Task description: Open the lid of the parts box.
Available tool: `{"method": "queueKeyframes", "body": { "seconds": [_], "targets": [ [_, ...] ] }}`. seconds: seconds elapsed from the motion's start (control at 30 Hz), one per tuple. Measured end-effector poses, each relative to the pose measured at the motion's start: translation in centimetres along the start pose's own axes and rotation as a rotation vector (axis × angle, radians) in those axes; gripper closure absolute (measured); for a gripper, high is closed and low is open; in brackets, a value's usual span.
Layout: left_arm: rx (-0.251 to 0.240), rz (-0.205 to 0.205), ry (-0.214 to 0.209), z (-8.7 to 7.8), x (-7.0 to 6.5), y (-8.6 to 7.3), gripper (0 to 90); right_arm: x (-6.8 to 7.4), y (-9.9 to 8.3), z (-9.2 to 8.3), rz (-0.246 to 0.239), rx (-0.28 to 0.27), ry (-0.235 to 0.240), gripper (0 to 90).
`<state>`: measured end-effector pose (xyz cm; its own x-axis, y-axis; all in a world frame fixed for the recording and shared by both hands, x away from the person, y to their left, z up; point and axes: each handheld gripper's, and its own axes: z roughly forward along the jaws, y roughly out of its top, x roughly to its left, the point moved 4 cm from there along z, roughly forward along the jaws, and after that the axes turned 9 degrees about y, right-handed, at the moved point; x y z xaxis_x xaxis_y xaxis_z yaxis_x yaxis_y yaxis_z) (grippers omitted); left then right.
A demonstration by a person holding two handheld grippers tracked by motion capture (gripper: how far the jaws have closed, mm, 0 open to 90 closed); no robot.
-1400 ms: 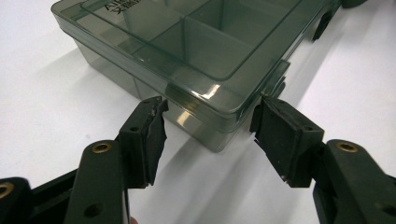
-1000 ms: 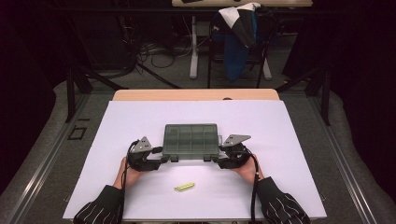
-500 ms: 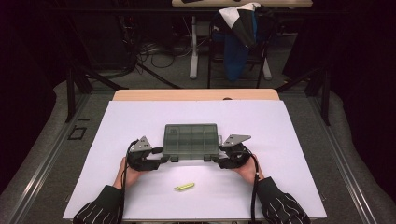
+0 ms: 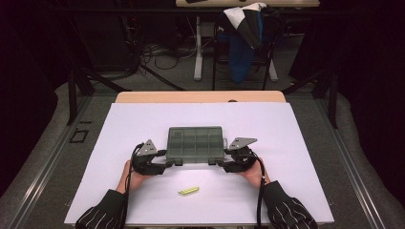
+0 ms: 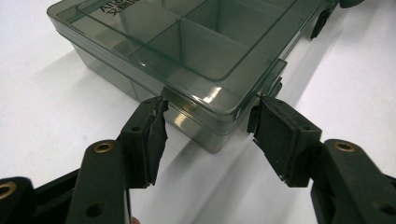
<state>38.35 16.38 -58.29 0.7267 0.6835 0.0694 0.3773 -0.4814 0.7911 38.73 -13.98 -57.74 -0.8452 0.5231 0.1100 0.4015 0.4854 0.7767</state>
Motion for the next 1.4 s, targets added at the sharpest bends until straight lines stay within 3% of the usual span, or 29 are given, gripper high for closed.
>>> {"method": "queueKeyframes", "body": {
  "seconds": [0.83,1.4],
  "targets": [
    [-0.014,-0.037,-0.025,-0.37,0.16,0.06,51.4,0.06,0.01,0.01,-0.004,-0.001,-0.015,43.1],
    [-0.008,-0.158,-0.109,-0.42,0.89,0.09,52.1,0.03,-0.01,0.03,0.005,-0.014,-0.014,43.2]
  ]
}}
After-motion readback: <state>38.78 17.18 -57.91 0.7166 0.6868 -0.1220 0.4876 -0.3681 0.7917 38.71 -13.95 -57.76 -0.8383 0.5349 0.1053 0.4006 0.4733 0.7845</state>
